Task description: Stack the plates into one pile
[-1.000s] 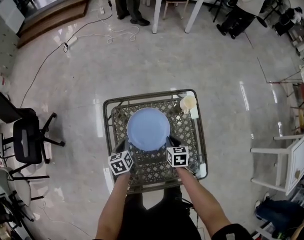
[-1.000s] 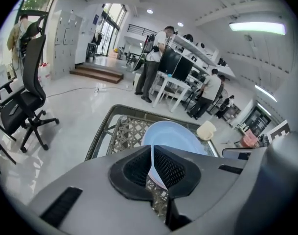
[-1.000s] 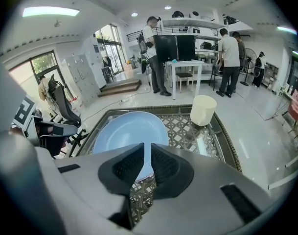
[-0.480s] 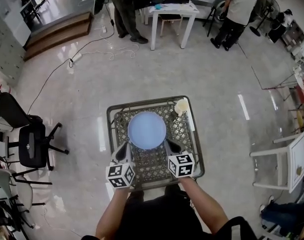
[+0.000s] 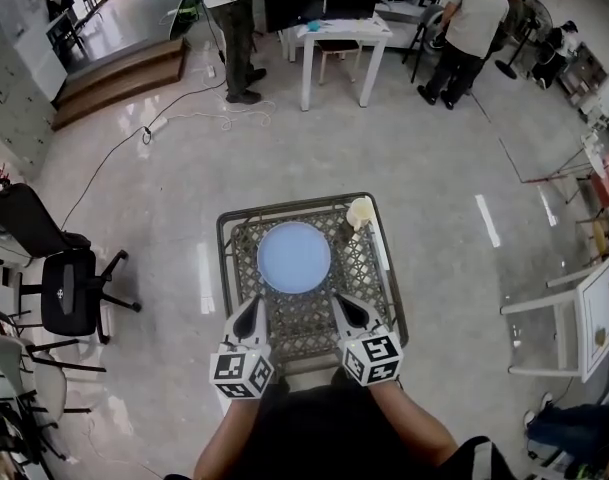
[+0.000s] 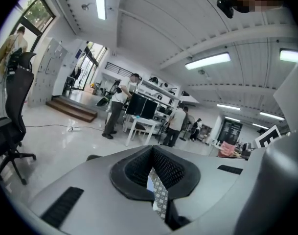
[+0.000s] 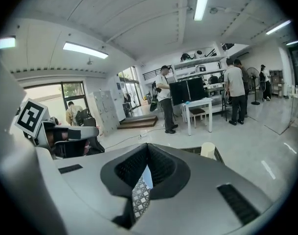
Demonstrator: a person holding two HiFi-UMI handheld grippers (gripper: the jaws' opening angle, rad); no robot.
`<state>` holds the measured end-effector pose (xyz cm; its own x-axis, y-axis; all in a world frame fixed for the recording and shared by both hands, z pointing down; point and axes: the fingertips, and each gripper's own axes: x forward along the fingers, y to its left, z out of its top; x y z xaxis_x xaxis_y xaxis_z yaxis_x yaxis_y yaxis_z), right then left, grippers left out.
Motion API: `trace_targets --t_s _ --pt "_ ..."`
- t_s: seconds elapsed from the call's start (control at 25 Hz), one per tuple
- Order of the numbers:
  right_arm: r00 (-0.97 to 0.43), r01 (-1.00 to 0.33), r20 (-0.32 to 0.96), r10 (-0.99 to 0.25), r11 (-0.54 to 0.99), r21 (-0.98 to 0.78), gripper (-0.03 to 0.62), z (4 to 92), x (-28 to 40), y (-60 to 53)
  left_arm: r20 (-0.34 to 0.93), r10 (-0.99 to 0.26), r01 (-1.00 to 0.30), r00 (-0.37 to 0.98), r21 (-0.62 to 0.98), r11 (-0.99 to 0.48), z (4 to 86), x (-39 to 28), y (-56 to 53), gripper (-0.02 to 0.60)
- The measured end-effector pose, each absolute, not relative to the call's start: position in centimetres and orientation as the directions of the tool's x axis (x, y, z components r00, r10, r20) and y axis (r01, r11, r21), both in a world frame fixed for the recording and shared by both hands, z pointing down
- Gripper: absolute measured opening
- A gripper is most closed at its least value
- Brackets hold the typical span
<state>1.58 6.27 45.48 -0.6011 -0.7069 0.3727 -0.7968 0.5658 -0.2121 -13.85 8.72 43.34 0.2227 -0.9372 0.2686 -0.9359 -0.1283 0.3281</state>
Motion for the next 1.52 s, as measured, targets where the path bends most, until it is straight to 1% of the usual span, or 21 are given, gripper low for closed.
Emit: trace_targets --t_s 0.2,0.32,0.92,1.52 --pt "-0.607 -0.793 0.362 -0.708 0.571 -0.214 0.010 44.9 1.6 7.8 0.225 -0.951 -0.955 0.213 0.255 -0.154 41.5 -13.5 9.7 0.015" --pt "-0.605 -0.794 0.361 -0.709 0.569 -0.213 0.009 44.8 1.8 8.0 0.217 -0.950 -0.956 0.224 0.241 -0.170 41.1 -12.8 9.7 0.015" --pt "-0.644 -0.762 0.351 -0.680 0.612 -0.212 0.009 44.5 0.9 9.1 0.217 -0.949 -0.956 0.228 0.235 -0.175 41.3 -12.5 10.5 0.015" --pt "-0.625 -0.778 0.361 -0.692 0.593 -0.208 0.009 44.8 1.4 9.5 0.214 -0.947 -0.951 0.239 0.250 -0.183 41.5 -12.4 10.9 0.015"
